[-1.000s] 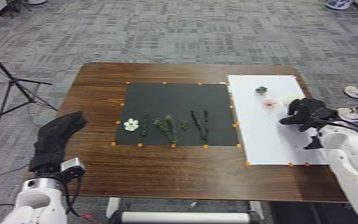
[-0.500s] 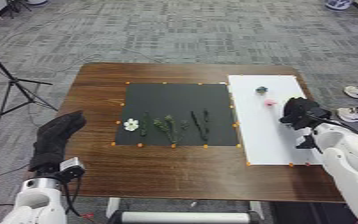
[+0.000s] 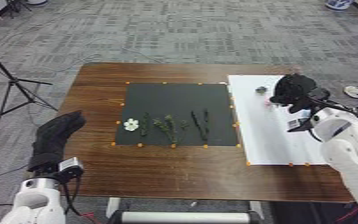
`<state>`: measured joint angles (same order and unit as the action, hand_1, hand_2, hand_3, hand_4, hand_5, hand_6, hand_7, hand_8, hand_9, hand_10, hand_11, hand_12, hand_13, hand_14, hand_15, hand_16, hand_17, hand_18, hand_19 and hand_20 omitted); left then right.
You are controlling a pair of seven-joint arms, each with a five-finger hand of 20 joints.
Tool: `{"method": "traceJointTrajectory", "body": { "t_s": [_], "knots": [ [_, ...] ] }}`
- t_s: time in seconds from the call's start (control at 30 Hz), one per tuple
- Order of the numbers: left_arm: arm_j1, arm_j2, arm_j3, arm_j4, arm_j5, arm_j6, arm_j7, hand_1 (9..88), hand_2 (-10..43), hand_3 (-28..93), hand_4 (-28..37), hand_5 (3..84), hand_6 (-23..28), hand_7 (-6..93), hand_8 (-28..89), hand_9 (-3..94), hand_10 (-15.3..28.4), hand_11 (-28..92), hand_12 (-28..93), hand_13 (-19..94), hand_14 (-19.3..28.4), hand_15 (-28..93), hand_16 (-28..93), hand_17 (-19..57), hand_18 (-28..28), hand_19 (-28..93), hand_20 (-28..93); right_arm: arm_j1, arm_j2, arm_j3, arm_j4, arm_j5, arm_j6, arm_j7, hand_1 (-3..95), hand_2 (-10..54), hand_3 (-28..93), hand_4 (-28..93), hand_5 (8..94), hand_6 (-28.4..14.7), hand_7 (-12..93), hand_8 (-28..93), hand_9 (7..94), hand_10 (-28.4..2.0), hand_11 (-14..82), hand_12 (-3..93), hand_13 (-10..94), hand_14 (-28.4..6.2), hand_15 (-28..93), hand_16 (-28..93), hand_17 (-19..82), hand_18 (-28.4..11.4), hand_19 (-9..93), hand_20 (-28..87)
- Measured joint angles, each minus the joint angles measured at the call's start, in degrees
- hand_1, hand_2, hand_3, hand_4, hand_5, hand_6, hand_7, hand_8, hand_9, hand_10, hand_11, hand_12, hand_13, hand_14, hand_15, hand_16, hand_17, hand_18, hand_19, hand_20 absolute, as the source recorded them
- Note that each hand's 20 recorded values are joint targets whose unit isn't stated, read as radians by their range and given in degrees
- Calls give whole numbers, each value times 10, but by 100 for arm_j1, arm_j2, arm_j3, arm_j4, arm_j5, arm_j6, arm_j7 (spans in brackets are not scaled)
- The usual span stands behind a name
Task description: Arrange flowers
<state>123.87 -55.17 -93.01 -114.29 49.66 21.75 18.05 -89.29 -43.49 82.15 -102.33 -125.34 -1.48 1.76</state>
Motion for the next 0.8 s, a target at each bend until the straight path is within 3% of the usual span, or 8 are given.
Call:
{"method": "traceJointTrajectory", "body": {
  "t_s": [0.3, 0.5, 0.8],
  "knots": [
    [-3, 76, -42, 8, -4, 0, -28, 261, 9, 728, -212, 515, 24, 202, -78, 511, 130, 218, 141, 416, 163, 196, -2, 75, 115, 97, 185, 984, 11, -1356, -257, 109, 374, -511, 559, -93, 658, -227, 770, -1, 314, 59, 919, -78, 252, 270, 890, -31, 588, 394, 488, -223, 932, 543],
    [-6, 100, -58, 11, -5, 0, -30, 260, 8, 729, -211, 515, 24, 203, -78, 512, 130, 217, 141, 416, 162, 197, -2, 75, 115, 97, 185, 1652, -417, -2453, -245, 102, 448, -785, 558, -93, 654, -230, 770, 1, 312, 51, 922, -84, 230, 259, 889, -31, 589, 396, 487, -220, 932, 544],
    [-29, 107, -50, 25, -14, 0, -27, 261, 9, 729, -212, 515, 24, 203, -78, 512, 130, 217, 140, 416, 162, 196, -2, 75, 114, 97, 185, 2596, -1627, -3514, 763, -240, 441, -1005, 559, -93, 646, -235, 778, 9, 305, 27, 928, -81, 190, 236, 888, -31, 601, 397, 490, -217, 932, 552]
  ]
}}
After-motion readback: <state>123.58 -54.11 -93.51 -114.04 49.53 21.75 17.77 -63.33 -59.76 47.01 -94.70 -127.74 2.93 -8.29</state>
